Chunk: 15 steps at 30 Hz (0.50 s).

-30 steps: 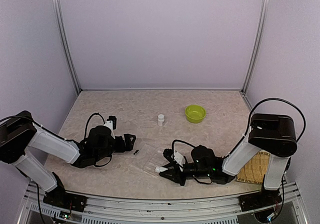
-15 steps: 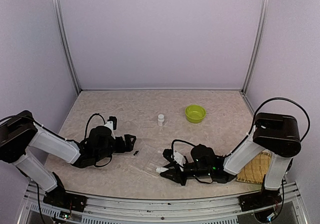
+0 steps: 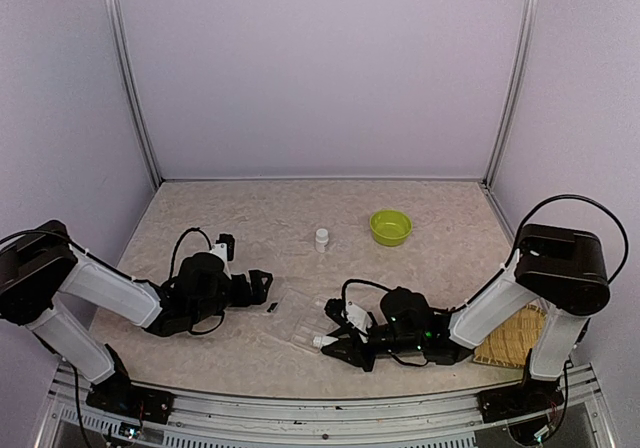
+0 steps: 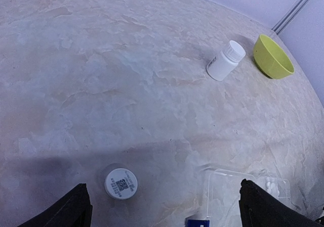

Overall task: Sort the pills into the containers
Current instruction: Pour the pill into the compartment of the pill container.

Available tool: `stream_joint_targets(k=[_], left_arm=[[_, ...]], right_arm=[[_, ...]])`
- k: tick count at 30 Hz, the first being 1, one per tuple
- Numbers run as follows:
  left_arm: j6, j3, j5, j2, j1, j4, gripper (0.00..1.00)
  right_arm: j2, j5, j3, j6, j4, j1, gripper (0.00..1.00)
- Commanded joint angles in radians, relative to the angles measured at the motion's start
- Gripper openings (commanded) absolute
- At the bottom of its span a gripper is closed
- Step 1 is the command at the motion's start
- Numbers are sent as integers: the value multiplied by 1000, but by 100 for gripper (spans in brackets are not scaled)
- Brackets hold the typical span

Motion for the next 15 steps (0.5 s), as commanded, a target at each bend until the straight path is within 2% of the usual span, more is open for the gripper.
stream_joint_targets(k=[1, 15], left_arm=[[-9, 8, 13, 14, -6, 26, 99], [-18, 0, 14, 25, -11, 38, 99]], right_arm=[[-31, -4, 23, -11, -37, 7, 22], [-72, 36, 59, -40, -181, 25, 22]])
